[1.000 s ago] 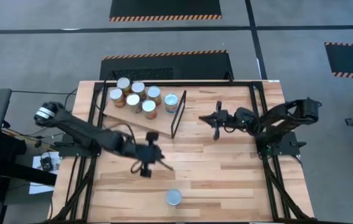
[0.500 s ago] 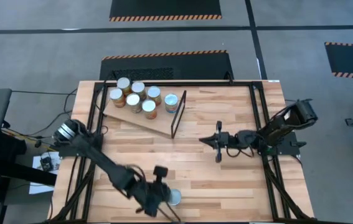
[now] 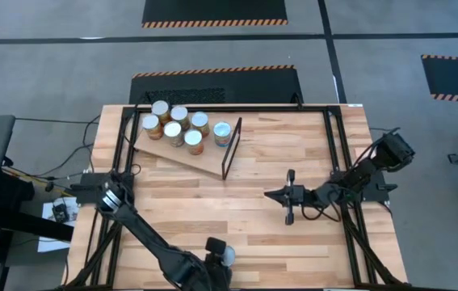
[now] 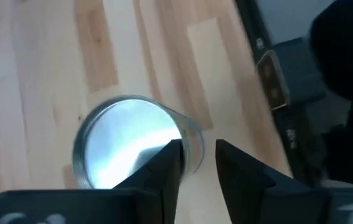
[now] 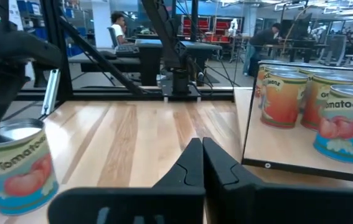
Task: Pick and place cans onto a shelf
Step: Align the canned tomato with the other canned tomato on the shelf
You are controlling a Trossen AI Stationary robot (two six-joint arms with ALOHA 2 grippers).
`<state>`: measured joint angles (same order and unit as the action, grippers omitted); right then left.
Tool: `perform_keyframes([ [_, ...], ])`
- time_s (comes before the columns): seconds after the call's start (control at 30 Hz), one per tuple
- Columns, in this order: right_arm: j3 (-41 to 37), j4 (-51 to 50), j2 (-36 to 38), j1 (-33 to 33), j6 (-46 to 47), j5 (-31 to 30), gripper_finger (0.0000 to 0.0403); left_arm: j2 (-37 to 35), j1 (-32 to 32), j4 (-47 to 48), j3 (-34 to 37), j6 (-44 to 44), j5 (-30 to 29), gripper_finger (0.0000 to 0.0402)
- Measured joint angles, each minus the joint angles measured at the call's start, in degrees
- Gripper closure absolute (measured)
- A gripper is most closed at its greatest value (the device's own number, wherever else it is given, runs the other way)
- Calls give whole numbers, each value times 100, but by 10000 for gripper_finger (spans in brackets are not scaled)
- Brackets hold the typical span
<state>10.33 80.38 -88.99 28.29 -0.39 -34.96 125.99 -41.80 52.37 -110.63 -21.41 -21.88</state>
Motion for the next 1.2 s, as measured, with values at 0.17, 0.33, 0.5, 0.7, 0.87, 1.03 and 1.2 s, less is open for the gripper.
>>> perform_keyframes([
  [0.17, 2, 0, 0, 98, -93, -125, 397, 51, 34, 399, -56, -453, -84, 313],
  [0.33, 4, 2, 0, 53, -116, -127, 397, 43, 52, 647, -54, -413, -344, 380],
  [0.5, 4, -2, 0, 39, -113, -127, 397, 2, 87, 1045, -104, -408, -404, 399],
  [0.7, 6, -34, 0, -105, -116, -122, 397, -387, 316, 1748, -11, -956, -433, 401],
  [0.87, 7, -111, 0, -186, -114, -118, 397, -722, 424, 1634, 882, -1236, -366, 401],
  [1.03, 7, -131, 0, -181, -113, -112, 397, -1582, 556, 1053, 2023, -1545, -384, 401],
  [1.2, 7, -153, 0, -181, -111, -105, 397, -2869, 873, -122, 3384, -1662, -307, 401],
])
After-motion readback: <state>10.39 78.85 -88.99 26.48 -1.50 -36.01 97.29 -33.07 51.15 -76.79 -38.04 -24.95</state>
